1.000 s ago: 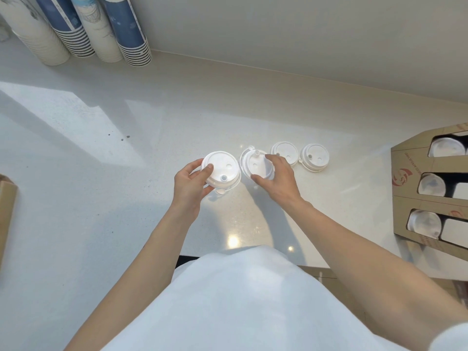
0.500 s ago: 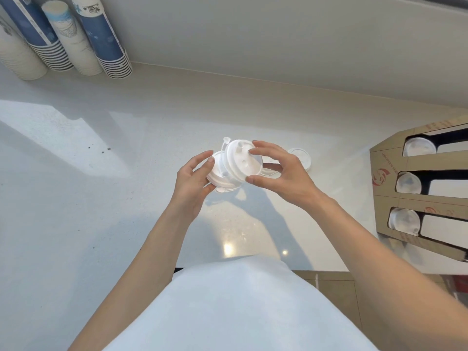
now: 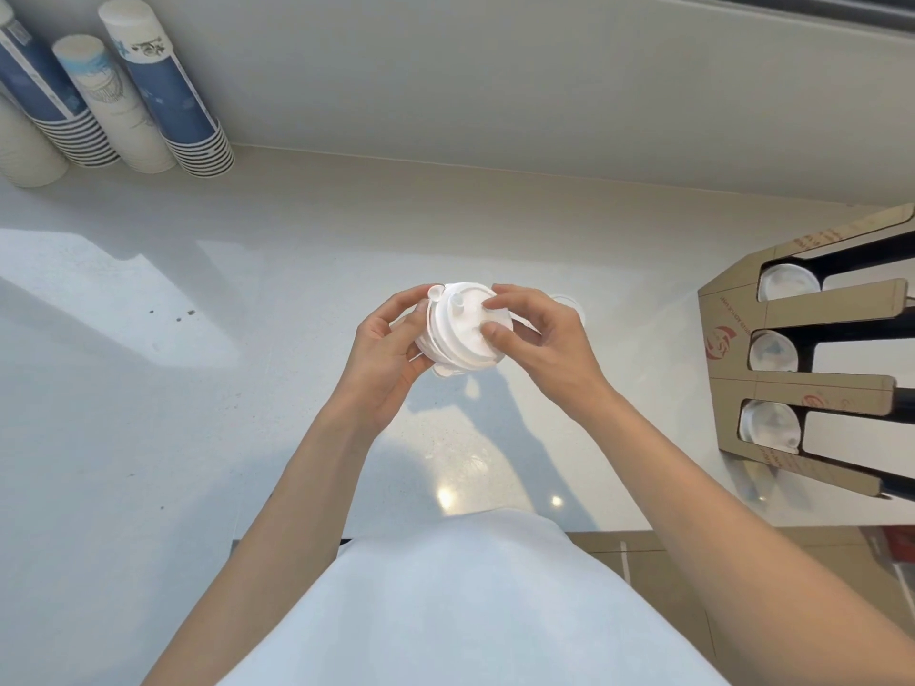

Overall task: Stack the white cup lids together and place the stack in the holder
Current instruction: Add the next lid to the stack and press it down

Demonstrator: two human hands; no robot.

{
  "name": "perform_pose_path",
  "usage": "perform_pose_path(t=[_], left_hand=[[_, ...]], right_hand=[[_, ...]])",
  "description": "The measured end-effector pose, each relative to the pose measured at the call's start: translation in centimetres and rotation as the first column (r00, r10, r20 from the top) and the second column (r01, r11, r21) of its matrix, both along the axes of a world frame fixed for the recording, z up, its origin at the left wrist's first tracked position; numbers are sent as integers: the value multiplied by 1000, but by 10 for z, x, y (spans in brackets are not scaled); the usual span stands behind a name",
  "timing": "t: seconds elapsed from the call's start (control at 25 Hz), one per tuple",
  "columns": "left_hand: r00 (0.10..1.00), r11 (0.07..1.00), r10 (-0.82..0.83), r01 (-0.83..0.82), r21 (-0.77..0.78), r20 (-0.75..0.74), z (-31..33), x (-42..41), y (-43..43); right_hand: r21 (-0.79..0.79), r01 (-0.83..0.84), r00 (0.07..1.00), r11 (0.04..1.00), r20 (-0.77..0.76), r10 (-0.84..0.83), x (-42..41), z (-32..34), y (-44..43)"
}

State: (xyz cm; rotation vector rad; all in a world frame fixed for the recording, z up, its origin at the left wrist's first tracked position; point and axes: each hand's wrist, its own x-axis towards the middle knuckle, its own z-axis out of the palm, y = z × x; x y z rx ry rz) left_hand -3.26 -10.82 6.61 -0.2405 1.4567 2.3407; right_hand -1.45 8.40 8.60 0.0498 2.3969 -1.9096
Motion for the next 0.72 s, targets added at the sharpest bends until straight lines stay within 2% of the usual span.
perform_pose_path(t=[0.24,0.48,0.72], left_hand=[[1000,1000,-10,10,-12,-28,3,3,3],[997,997,-67,66,-30,-25,5,7,8],[997,996,-76,76,-51,8,7,7,9]], right_hand=[[-48,190,979,981,86,-185,5,-2,-8],[-34,171,983,985,77,-168,0,-1,0],[9,83,994,996,75,-84,-4,2,4]])
